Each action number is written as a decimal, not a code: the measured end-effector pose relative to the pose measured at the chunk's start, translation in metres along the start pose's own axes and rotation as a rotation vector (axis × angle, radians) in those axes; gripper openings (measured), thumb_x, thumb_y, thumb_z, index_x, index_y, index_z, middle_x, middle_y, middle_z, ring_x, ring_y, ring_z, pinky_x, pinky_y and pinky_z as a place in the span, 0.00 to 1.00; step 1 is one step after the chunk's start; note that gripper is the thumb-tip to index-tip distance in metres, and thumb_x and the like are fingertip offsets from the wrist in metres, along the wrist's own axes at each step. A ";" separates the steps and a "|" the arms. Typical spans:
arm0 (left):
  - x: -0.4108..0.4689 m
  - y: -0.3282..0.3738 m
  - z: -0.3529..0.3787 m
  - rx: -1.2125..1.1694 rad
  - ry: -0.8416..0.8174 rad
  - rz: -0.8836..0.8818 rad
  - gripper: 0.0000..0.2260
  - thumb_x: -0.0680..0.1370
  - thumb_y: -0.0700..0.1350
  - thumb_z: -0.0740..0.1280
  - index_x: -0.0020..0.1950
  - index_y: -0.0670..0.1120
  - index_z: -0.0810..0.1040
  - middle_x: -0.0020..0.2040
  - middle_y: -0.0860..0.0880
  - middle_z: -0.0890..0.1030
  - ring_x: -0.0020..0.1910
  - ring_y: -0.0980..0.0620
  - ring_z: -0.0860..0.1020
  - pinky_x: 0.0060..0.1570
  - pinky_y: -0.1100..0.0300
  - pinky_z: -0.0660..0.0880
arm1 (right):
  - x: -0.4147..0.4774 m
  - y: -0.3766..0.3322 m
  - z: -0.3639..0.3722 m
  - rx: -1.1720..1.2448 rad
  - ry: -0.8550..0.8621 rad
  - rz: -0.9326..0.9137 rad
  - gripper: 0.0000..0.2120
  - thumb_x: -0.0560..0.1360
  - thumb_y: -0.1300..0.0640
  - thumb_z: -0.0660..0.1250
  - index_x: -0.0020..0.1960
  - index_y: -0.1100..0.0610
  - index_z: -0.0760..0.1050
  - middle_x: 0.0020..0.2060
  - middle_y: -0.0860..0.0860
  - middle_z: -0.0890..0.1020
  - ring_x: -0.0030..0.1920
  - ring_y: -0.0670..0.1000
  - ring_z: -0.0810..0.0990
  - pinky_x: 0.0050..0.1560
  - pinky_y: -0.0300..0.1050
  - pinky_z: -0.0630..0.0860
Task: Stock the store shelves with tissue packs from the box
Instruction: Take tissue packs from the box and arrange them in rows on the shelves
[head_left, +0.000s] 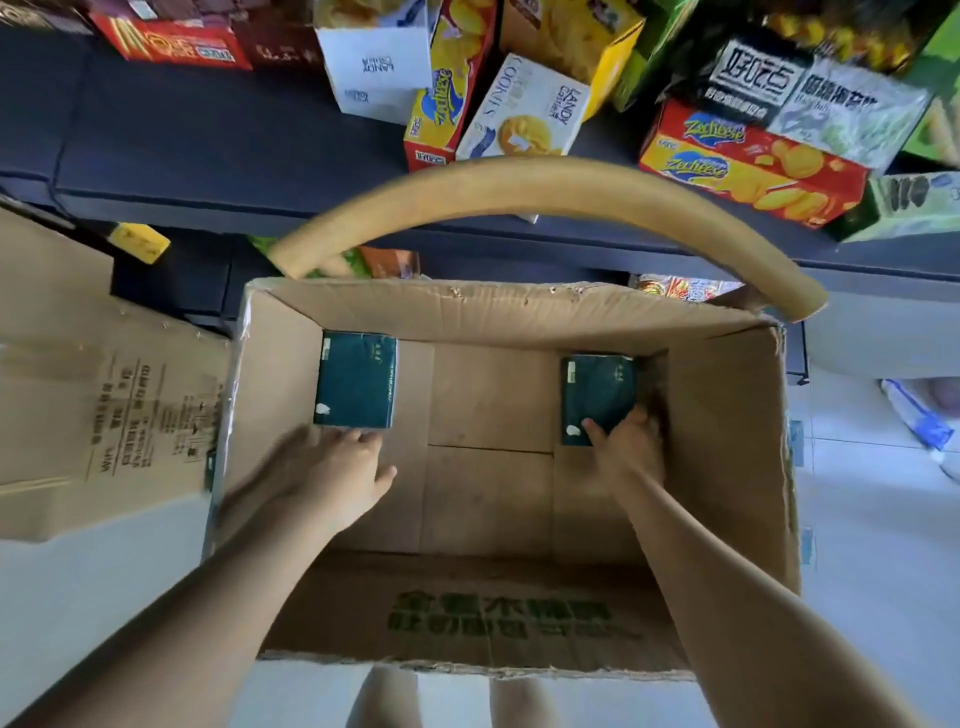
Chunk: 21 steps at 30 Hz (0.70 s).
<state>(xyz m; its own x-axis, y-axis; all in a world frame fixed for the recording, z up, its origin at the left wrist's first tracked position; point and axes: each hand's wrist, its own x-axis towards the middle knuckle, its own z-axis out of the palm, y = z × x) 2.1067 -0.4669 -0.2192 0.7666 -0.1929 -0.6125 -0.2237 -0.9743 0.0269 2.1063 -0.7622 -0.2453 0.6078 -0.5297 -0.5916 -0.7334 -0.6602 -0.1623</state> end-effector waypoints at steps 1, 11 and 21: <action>-0.002 0.001 0.002 -0.003 0.010 0.004 0.19 0.79 0.58 0.57 0.60 0.47 0.74 0.58 0.50 0.77 0.55 0.52 0.76 0.55 0.56 0.73 | 0.003 0.002 0.004 0.043 0.021 0.024 0.32 0.74 0.45 0.68 0.68 0.64 0.63 0.64 0.61 0.70 0.64 0.61 0.70 0.61 0.55 0.71; -0.004 0.011 -0.005 -0.218 0.080 -0.221 0.17 0.80 0.56 0.58 0.59 0.45 0.75 0.56 0.49 0.79 0.53 0.50 0.77 0.50 0.59 0.71 | -0.022 -0.002 0.006 0.639 -0.096 0.258 0.26 0.71 0.52 0.73 0.64 0.62 0.72 0.59 0.58 0.79 0.57 0.57 0.77 0.49 0.43 0.71; 0.032 0.028 0.010 -1.857 0.171 -1.028 0.15 0.79 0.50 0.65 0.58 0.40 0.74 0.53 0.44 0.77 0.52 0.49 0.77 0.58 0.55 0.76 | -0.046 -0.017 0.037 0.846 -0.151 0.321 0.19 0.71 0.52 0.73 0.57 0.61 0.75 0.41 0.51 0.79 0.44 0.53 0.77 0.43 0.44 0.72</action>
<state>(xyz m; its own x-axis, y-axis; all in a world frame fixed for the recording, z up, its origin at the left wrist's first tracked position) 2.1192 -0.4990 -0.2464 0.2545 0.4483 -0.8569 0.8287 0.3556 0.4322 2.0795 -0.7070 -0.2450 0.3336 -0.5055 -0.7958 -0.8748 0.1486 -0.4611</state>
